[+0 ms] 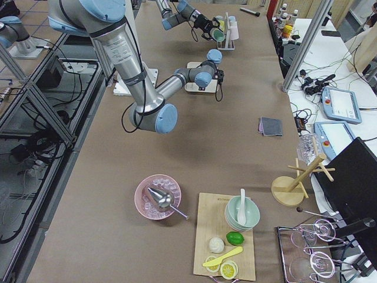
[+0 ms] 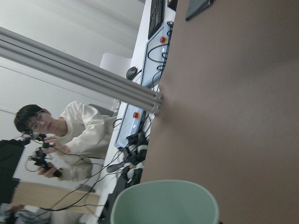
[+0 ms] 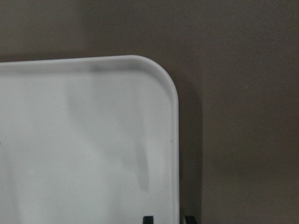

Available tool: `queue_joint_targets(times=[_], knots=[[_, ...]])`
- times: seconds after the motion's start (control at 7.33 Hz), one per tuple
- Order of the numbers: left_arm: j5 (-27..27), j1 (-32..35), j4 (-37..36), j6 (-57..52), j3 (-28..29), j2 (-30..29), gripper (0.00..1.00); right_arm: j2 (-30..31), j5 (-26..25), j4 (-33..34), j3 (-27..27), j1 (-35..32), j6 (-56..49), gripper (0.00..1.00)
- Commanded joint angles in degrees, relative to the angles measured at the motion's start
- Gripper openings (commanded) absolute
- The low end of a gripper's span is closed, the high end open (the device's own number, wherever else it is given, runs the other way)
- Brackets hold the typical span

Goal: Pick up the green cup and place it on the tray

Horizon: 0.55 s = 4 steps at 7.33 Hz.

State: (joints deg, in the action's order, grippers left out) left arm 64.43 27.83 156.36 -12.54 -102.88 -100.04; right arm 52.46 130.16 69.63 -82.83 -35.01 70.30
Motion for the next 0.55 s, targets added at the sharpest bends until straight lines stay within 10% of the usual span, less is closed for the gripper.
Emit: queue_joint_targets(times=[0.0, 0.41], knots=[[6.7, -0.8, 9.9, 14.1, 7.7, -5.3, 0.05, 0.3, 0.1, 0.1, -0.6, -1.0, 0.0, 1.0], [11.7, -2.8, 25.7, 25.7, 17.0, -11.8, 0.03, 3.2, 1.5, 0.8, -1.5, -7.1, -5.9, 1.0]])
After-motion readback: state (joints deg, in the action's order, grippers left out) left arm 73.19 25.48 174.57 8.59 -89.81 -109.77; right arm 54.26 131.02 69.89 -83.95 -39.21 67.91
